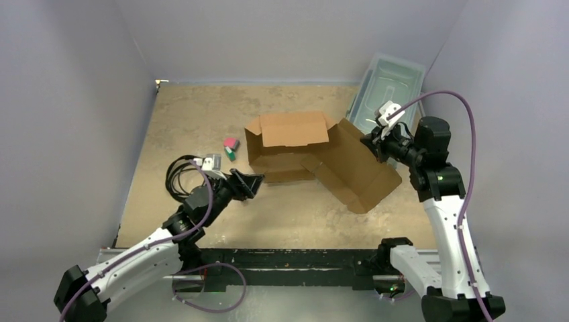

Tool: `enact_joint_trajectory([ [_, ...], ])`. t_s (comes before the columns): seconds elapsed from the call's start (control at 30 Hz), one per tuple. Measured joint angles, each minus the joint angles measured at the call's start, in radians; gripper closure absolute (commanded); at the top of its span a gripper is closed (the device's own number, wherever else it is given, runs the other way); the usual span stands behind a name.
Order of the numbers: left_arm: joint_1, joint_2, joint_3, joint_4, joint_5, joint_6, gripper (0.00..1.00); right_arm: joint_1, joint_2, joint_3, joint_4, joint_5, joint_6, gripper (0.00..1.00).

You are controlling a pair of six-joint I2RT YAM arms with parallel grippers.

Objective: Fold the paper box

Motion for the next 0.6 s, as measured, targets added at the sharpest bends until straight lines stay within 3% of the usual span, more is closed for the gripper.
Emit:
enact_joint_trajectory([
  [0.1, 0.011, 0.019, -0.046, 0.036, 0.0, -0.031, 0.4, 0.0, -0.007, -0.002, -0.003, -0.003, -0.001, 1.0],
  [0.23, 0.047, 0.178, -0.089, 0.113, 0.001, -0.072, 0.38, -0.001, -0.011, -0.002, -0.008, -0.019, -0.002, 1.0],
  [0.37, 0.159, 0.285, -0.172, 0.262, 0.033, -0.108, 0.34, -0.005, -0.018, -0.002, -0.014, -0.028, -0.004, 1.0],
  [0.6, 0.311, 0.506, -0.179, 0.514, 0.178, -0.104, 0.36, -0.018, -0.018, -0.002, -0.018, -0.058, -0.003, 1.0],
])
